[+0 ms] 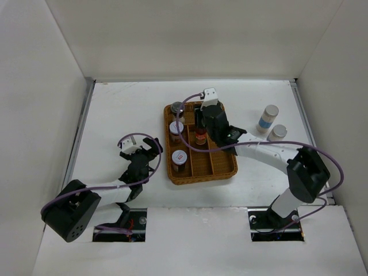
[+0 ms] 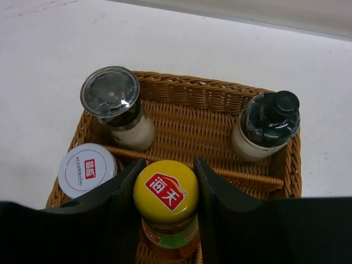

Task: Organize the condiment bottles

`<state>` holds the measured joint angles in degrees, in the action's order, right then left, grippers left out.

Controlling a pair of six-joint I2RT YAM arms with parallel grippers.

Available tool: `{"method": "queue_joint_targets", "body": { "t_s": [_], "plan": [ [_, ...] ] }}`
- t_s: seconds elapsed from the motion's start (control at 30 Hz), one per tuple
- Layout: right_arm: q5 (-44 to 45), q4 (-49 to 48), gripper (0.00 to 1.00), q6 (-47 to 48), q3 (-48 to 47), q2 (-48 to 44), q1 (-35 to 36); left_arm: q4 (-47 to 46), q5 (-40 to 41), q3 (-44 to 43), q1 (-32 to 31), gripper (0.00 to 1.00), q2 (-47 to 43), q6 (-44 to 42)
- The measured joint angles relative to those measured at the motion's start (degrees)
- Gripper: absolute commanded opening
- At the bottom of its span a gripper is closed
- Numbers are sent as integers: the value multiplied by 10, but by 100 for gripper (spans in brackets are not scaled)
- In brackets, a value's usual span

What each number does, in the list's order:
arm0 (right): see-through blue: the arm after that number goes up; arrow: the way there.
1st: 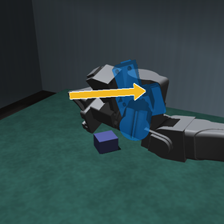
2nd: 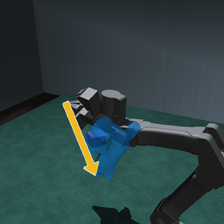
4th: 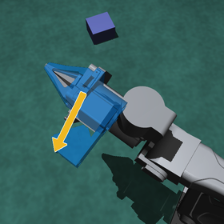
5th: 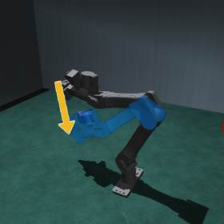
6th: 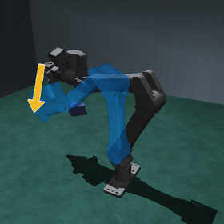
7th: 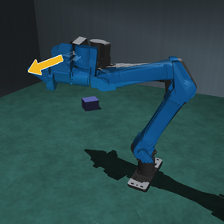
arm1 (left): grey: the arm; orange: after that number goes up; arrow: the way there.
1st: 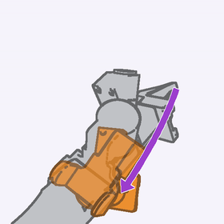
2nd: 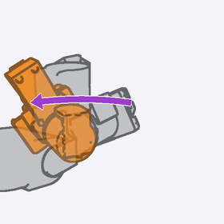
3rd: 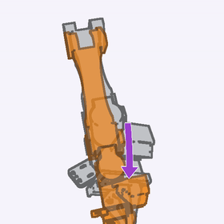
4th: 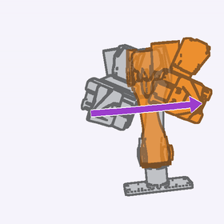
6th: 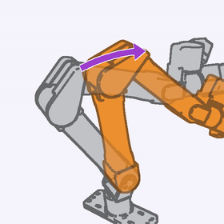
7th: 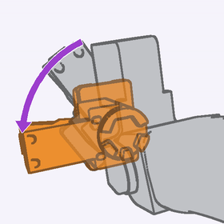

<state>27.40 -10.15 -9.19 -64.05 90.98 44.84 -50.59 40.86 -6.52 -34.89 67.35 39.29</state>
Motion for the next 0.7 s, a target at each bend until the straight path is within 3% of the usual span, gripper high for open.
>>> {"method": "queue_joint_targets", "body": {
  "t_s": [0.2,0.43,0.7],
  "plan": [
    [14,-69,35,-1,23,18,3,-3,-4,0,0,100,7,0],
    [52,-144,58,-7,81,24,35,-15,-11,0,0,100,18,1],
    [59,-158,82,-7,90,-4,41,-20,-21,0,0,100,22,1]
  ]
}}
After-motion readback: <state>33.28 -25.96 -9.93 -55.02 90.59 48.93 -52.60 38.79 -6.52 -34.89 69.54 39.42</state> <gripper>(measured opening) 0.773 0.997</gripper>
